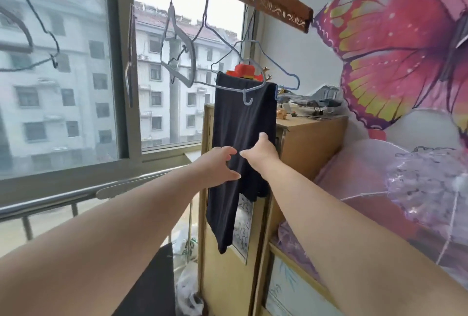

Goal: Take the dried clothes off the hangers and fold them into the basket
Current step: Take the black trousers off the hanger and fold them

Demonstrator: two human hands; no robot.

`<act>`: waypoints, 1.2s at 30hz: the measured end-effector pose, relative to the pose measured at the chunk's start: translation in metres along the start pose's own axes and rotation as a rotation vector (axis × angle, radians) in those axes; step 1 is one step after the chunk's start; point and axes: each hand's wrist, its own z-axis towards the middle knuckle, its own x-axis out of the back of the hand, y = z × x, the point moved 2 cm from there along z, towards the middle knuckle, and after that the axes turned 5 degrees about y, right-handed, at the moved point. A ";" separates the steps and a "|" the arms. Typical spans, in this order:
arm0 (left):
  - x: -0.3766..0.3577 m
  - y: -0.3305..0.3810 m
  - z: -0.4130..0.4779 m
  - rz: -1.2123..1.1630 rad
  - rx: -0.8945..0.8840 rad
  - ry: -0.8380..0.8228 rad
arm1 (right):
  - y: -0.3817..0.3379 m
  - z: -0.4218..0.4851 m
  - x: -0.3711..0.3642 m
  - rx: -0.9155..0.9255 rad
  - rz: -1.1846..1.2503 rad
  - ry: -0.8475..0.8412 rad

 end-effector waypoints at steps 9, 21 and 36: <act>0.012 -0.002 0.050 -0.052 0.074 0.086 | -0.024 0.050 -0.002 -0.067 0.353 0.088; 0.042 0.041 0.087 -0.219 -0.007 0.407 | -0.036 0.031 0.038 0.197 0.671 -0.194; 0.058 0.073 0.086 -0.266 0.034 0.420 | -0.110 0.011 0.137 0.649 -0.882 0.689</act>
